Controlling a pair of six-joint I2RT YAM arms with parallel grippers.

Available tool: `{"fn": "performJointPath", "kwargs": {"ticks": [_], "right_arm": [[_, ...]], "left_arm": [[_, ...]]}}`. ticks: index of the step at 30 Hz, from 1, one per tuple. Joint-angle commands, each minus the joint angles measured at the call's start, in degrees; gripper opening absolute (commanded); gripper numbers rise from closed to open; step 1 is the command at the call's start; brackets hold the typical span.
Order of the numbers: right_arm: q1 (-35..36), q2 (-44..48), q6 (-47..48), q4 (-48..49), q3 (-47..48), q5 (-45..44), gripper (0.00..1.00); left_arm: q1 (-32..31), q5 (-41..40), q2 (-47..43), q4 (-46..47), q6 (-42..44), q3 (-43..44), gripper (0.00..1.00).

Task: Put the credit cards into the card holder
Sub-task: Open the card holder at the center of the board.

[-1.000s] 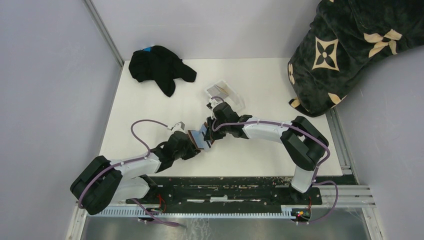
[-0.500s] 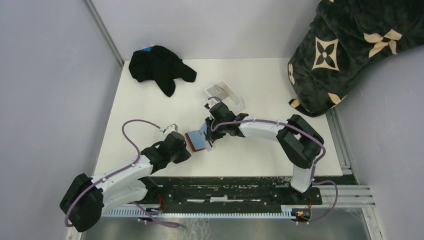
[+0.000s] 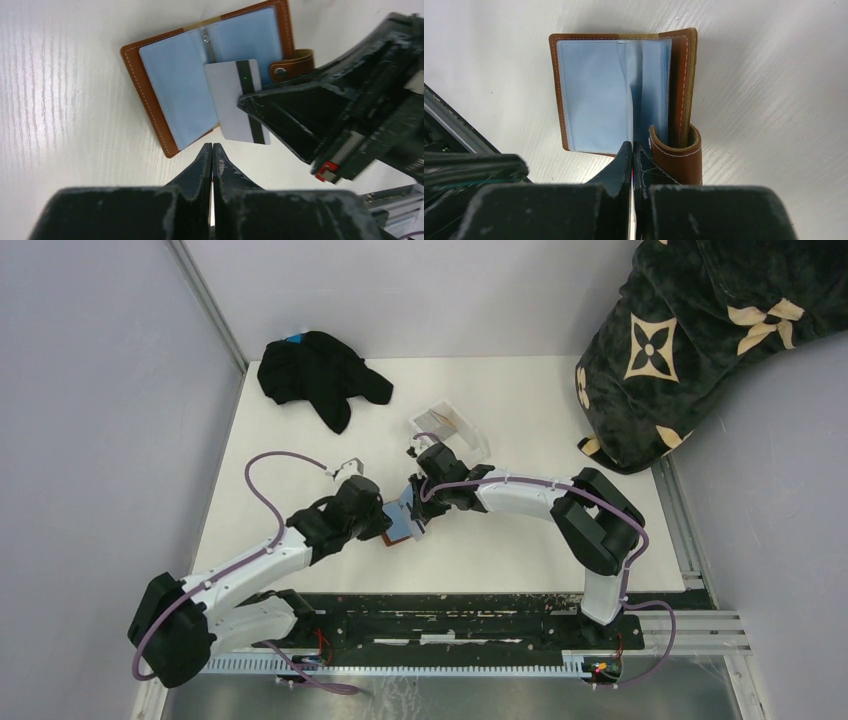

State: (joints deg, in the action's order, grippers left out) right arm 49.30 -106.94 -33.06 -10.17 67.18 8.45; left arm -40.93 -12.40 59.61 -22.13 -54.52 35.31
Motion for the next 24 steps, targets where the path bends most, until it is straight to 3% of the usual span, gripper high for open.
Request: {"fn": "performJointPath", "kwargs": {"ticks": [1,13,24], "right_arm": [[0.3,0.2,1.0,0.1,1.8,-0.9,0.01],[0.3,0.6,0.6,-0.7,2.9,-0.3,0.01],[-0.9,-0.6,0.6,-2.4,6.7,0.2,0.01]], "left_arm": [[-0.4,-2.0,3.8,2.7,2.8,1.3,0.06],[-0.9,-4.4,11.5,8.4,3.5,-5.0,0.06],[-0.9,-5.3,16.8,10.4,5.6,-4.3,0.06]]}}
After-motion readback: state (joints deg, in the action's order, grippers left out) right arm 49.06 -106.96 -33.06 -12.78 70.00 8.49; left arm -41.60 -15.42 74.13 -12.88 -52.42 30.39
